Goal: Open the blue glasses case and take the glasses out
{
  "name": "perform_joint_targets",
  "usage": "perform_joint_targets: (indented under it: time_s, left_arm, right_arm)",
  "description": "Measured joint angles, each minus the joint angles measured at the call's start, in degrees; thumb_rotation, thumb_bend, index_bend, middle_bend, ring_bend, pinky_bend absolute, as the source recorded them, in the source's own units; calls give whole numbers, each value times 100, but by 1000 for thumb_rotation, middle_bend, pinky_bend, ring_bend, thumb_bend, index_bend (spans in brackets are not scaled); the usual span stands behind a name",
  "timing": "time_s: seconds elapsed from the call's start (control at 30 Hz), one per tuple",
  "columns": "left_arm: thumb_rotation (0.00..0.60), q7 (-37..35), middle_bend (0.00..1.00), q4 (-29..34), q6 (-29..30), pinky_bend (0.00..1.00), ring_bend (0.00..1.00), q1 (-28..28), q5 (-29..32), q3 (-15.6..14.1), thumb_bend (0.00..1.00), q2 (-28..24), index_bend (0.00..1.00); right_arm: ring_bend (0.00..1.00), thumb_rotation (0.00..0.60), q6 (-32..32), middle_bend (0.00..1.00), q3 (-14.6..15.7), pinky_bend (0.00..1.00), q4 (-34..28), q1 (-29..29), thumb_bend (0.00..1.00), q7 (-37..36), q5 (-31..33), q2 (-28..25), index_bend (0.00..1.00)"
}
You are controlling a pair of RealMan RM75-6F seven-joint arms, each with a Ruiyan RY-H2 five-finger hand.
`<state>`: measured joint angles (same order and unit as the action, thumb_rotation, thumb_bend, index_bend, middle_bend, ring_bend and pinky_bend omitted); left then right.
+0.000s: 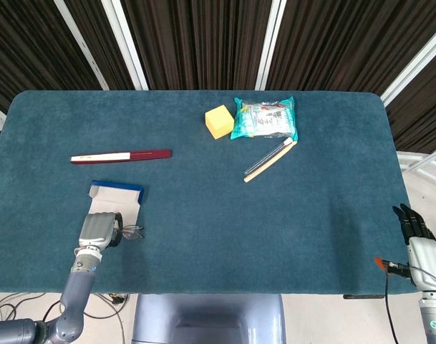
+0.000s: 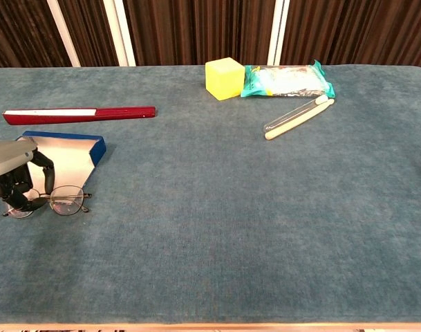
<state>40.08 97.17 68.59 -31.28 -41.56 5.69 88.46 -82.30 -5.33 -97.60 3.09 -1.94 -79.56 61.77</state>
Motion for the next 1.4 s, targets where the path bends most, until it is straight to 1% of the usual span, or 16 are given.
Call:
perform_joint_targets:
  time_s: [0.2, 0.47, 0.7, 0.87, 1.0, 1.17, 1.4]
  left_arm:
    - [600, -12, 1000, -17, 4, 1000, 1000, -11, 27, -13, 402, 8, 543]
    - [600, -39, 1000, -36, 6, 1000, 1000, -16, 34, -44, 434, 22, 601]
    - [600, -85, 1000, -26, 27, 1000, 1000, -11, 1, -50, 441, 12, 603]
    - [600, -123, 1000, 117, 57, 1000, 1000, -18, -75, -26, 441, -45, 604]
    - [600, -109, 1000, 318, 98, 1000, 1000, -67, -125, 46, 441, -91, 604]
    - [600, 43, 1000, 513, 134, 1000, 1000, -255, -74, 241, 441, -43, 603]
    - [600, 434, 1000, 564, 141, 1000, 1000, -652, 147, 478, 441, 359, 603]
  right_arm:
    - [0, 600, 1, 0, -2, 229, -3, 0, 206, -5, 4, -1, 0]
    - [0, 600, -5, 0, -6, 230, -4, -1, 206, -4, 10, 2, 0]
    - [0, 600, -16, 0, -9, 230, -13, -8, 205, -6, 15, 3, 0]
    - [0, 600, -9, 0, -13, 230, -15, -5, 206, -2, 26, 3, 0]
    - [0, 600, -2, 0, -15, 230, -14, -3, 205, -3, 34, 3, 0]
    - [0, 600, 9, 0, -16, 229, -8, 2, 206, -3, 38, 2, 0]
    - [0, 600, 16, 0, -19, 230, -3, 3, 205, -23, 47, -3, 0]
